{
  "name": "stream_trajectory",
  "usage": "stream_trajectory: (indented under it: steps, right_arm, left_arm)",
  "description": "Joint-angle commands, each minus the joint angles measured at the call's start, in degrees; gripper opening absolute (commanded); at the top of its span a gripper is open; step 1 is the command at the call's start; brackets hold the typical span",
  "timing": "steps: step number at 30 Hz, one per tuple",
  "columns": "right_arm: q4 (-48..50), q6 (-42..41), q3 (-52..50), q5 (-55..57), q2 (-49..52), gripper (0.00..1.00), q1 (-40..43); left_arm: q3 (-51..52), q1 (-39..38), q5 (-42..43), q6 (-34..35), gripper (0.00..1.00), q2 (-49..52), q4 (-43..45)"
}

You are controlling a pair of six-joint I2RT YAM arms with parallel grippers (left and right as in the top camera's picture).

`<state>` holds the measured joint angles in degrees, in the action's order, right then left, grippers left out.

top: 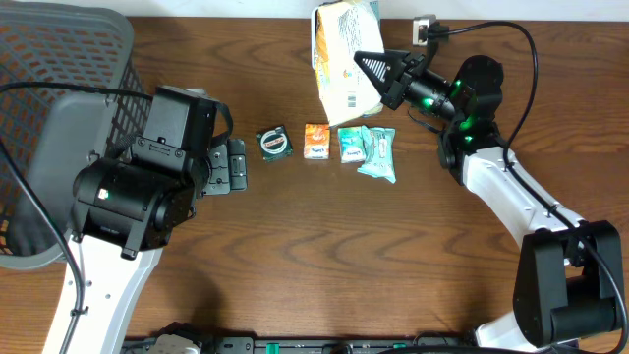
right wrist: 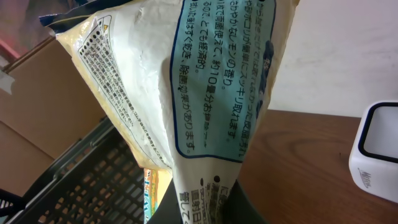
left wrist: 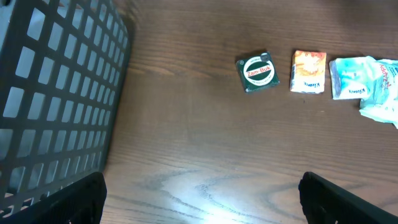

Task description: Scan the item barcode

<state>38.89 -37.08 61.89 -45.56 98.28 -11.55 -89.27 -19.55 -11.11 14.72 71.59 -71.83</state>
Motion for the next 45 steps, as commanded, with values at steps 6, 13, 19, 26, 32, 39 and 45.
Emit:
stream_trajectory:
  steps: [6,13,19,26,32,39,45]
  right_arm:
    - [0.5,-0.6,1.0,0.5,-1.6,0.01,-0.5]
    - [0.0,-0.6,1.0,0.4,-1.6,0.01,-0.5]
    - [-2.5,-0.6,1.0,0.7,-1.6,0.01,-0.5]
    - [-2.6,-0.6,1.0,0.7,-1.6,0.01,-0.5]
    - [-8.3,-0.6,1.0,5.7,-1.6,0.01,-0.5]
    - [-14.1,2.2,1.0,9.6,-1.6,0.01,-0.5]
    - [-30.9,11.7,1.0,27.8,-1.6,0.02,-0.5]
  left_arm:
    - [-0.5,0.3,-1.0,-0.5,0.98,0.3,-0.2]
    - [-0.5,0.3,-1.0,-0.5,0.98,0.3,-0.2]
    - [-0.5,0.3,-1.0,-0.5,0.98,0.3,-0.2]
    - [-0.5,0.3,-1.0,-0.5,0.98,0.3,-0.2]
    - [-0.5,0.3,-1.0,-0.5,0.98,0.3,-0.2]
    - [-0.5,0.3,-1.0,-0.5,0.98,0.3,-0.2]
    - [-0.5,0.3,-1.0,-0.5,0.98,0.3,-0.2]
